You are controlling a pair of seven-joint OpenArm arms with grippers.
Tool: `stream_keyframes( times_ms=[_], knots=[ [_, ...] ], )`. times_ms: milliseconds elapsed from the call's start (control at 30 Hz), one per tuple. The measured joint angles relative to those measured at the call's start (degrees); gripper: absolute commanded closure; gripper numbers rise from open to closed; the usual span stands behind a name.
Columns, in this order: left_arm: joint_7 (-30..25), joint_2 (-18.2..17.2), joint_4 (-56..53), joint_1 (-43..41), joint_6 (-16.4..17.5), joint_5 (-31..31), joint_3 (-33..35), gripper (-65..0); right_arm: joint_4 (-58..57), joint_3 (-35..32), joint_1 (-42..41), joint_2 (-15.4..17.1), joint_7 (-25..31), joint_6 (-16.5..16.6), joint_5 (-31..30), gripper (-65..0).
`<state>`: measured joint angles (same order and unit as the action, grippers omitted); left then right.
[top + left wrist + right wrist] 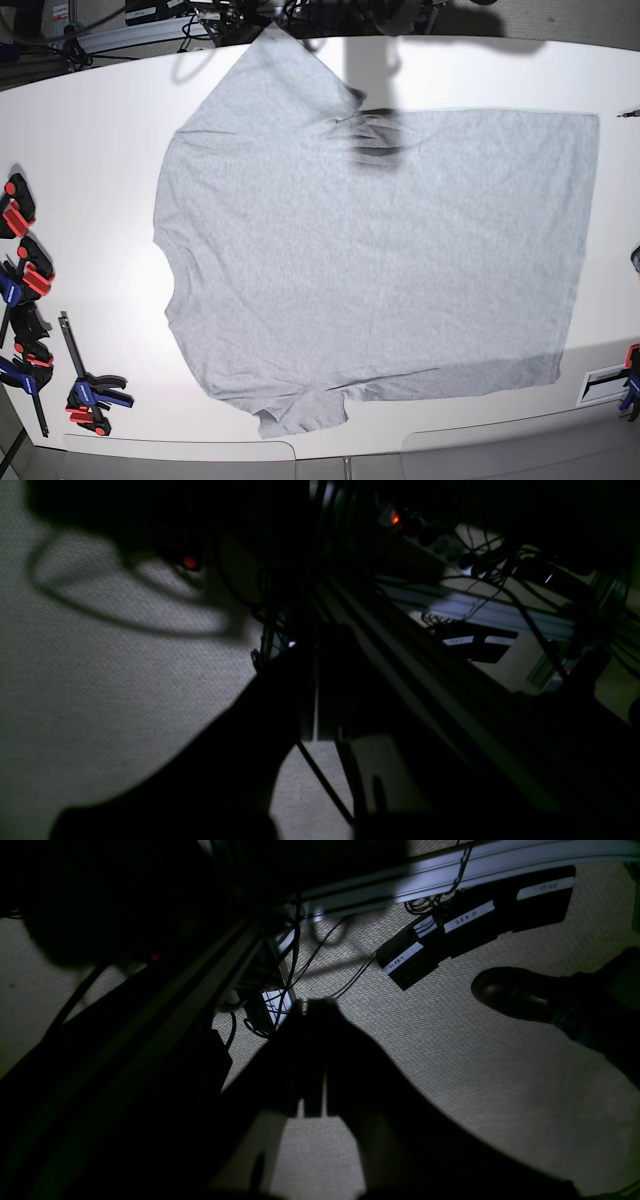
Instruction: Fold the T-shirt properly
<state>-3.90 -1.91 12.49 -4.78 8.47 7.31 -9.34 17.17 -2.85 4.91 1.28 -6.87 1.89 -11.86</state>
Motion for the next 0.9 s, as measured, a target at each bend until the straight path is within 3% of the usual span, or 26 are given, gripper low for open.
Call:
stream_keyframes(
  times_ms=[700,900],
  knots=[
    [-0.2,0.0,0.0,0.0,0.2,0.0,0.0,0.0,0.1,0.0,0.0,0.0,0.0,0.0,0.0,0.0],
    [-0.4,-0.7,0.3,-1.2,0.6,1.3,0.0,0.0,0.2,0.0,0.9,1.4,0.3,0.0,-0.1,0.0]
  ],
)
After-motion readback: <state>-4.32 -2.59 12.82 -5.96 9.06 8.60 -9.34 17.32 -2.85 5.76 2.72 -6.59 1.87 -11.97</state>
